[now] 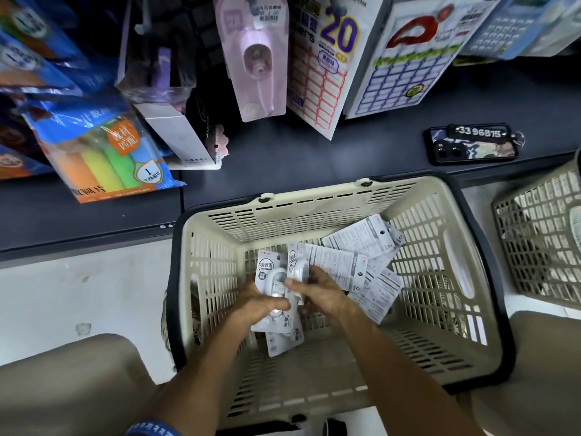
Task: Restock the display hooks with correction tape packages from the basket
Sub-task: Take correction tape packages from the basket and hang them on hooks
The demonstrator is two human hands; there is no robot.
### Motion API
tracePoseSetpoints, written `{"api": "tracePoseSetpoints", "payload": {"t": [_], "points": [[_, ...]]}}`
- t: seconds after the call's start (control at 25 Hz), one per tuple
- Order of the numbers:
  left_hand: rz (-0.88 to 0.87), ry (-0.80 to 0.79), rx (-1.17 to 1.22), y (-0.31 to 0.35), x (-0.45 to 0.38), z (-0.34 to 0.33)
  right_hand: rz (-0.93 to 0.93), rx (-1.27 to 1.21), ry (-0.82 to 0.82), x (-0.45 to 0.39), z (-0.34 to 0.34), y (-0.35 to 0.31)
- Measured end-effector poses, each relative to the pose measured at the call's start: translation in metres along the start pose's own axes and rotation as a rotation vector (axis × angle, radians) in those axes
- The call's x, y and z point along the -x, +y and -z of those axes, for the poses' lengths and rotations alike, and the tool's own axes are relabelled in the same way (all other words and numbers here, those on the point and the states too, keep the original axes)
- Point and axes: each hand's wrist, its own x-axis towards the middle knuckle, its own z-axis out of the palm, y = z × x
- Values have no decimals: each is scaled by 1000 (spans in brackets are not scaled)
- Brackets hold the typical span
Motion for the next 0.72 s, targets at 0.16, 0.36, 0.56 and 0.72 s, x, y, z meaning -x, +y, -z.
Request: {"api": "tracePoseSetpoints", "payload": {"t": [0.16, 0.36, 0.56, 0.72], "points": [[81, -131, 13, 1, 0, 9, -57, -32, -23, 13, 17, 0], [78, -272, 43, 1, 7, 1, -110, 68, -195, 28, 22, -2], [102, -154, 145, -13, 8, -11, -274, 351, -214, 36, 7, -5], [148, -78, 191, -12, 4, -16, -32, 603, 34, 26, 8, -19]]}}
